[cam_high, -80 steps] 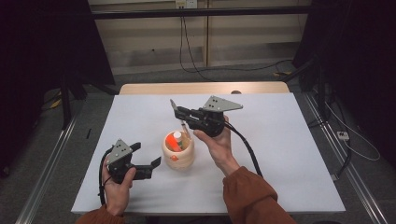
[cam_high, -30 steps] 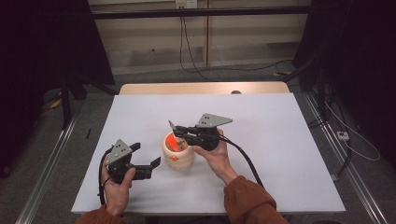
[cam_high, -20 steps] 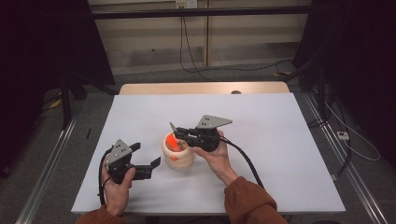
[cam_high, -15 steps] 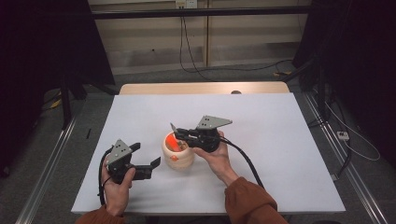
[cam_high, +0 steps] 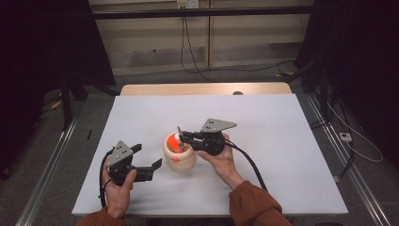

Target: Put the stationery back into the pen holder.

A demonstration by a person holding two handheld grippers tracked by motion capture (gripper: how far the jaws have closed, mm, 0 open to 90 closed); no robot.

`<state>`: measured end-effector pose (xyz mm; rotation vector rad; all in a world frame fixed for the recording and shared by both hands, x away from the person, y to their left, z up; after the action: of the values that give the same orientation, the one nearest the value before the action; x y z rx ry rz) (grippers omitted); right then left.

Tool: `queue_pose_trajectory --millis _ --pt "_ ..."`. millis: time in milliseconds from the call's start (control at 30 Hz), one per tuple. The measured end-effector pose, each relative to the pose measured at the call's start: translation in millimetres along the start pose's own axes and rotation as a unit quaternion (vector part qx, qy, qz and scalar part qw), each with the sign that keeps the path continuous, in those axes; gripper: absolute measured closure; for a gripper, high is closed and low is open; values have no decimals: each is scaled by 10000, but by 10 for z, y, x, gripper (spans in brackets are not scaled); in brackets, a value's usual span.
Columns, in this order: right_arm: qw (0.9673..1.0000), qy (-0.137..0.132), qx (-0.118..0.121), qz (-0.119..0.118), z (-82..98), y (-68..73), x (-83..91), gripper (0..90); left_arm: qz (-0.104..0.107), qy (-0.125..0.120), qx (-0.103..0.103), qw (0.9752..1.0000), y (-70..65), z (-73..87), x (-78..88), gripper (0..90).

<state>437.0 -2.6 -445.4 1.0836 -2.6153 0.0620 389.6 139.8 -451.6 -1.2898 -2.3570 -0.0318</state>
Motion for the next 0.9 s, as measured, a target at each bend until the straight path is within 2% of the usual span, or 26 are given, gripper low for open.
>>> queue_pose_trajectory --millis 200,367,600,767,900 --pt "10000 34 -41 40 -6 -2 14 751 5 2 -1 10000 -4 0 0 54" --pt "9999 41 -84 116 -12 -18 16 486 2 9 -9 10000 6 3 0 54" --pt "9988 -21 -171 462 -60 -119 37 161 -7 11 7 10000 8 4 -5 54" --pt "9982 27 -176 570 -65 -180 50 55 -24 20 49 10000 9 16 -7 54" --pt "9977 73 -204 641 -66 -217 69 33 -49 17 24 10000 13 9 1 54"
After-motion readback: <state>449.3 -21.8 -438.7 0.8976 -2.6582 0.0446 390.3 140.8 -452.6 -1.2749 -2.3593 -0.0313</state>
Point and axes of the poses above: each handheld gripper's, and its own axes: x roughly backward along the jaws, z roughly out of its underside, y roughly to its left, the point moved 10 cm from there along -x, roughly forward along the jaws, and after that the axes turned 14 degrees about z, right-handed, at the moved point
